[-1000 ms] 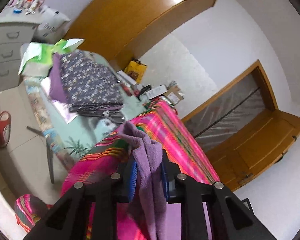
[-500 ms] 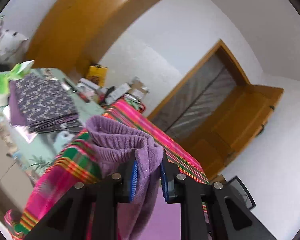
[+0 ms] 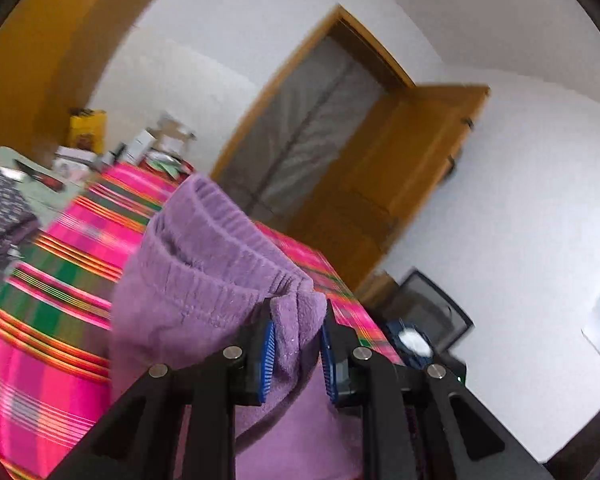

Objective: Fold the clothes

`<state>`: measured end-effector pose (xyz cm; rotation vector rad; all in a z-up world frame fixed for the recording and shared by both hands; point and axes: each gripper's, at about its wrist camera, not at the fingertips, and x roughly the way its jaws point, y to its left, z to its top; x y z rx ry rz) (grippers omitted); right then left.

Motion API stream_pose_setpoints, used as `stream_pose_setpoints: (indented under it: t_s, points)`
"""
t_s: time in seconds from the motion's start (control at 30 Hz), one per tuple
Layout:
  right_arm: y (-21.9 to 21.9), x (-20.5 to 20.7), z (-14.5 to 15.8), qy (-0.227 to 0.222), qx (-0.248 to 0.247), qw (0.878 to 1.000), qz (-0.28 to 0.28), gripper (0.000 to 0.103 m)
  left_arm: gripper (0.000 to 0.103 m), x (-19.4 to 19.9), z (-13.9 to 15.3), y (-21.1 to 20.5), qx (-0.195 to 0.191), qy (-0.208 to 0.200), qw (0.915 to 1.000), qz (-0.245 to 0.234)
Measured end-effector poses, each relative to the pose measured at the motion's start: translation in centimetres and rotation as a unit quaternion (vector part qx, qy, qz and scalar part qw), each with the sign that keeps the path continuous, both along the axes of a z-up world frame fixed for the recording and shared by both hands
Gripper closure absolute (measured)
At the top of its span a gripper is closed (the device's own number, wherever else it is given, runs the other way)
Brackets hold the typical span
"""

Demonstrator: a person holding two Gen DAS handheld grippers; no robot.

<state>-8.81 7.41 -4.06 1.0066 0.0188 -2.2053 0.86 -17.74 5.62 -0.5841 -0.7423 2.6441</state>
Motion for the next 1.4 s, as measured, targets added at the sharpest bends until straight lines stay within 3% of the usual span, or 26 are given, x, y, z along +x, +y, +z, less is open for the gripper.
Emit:
stream_pose_setpoints:
  t_s: [0.23, 0.5, 0.63, 0.7, 0.9, 1.0, 1.17, 1.4]
  points:
    - [1.5, -0.2, 0.1, -0.009, -0.015, 1.000, -0.024, 0.071, 0.083, -2.6, -4.4, 4.9, -0.012, -0.066, 0.9947, -0.078]
    - [2.2, -0.5, -0.2, -0.022, -0.022, 0.999, -0.041, 0.071, 0.082, -3.7, -8.7, 7.4, -0.058, -0.127, 0.9836, -0.114]
    - [1.9, -0.6, 0.1, -0.024, -0.030, 0.999, -0.039, 0.071, 0.082, -2.8, -8.8, 8.1, -0.096, -0.131, 0.9793, -0.121]
    - [1.7, -0.8, 0.4, -0.022, -0.037, 0.998, -0.035, 0.071, 0.076, -2.4, -8.5, 8.7, -0.117, -0.129, 0.9771, -0.123]
    - [0.8, -0.9, 1.3, -0.020, -0.057, 0.998, -0.012, 0.071, 0.070, 0.1, -7.4, 9.6, -0.132, -0.104, 0.9753, -0.144]
    - [0.2, -0.9, 1.6, -0.026, -0.069, 0.997, 0.003, 0.071, 0.070, 1.3, -6.9, 9.3, -0.126, -0.091, 0.9788, -0.134]
    - [-1.6, -2.1, 1.3, -0.068, -0.101, 0.992, 0.043, 0.071, 0.070, 2.3, -6.7, 4.9, -0.108, -0.099, 0.9886, -0.037]
    - [-5.8, -3.9, 0.2, -0.125, -0.116, 0.981, 0.093, 0.071, 0.070, 4.4, -8.2, -0.5, -0.081, -0.139, 0.9841, 0.075]
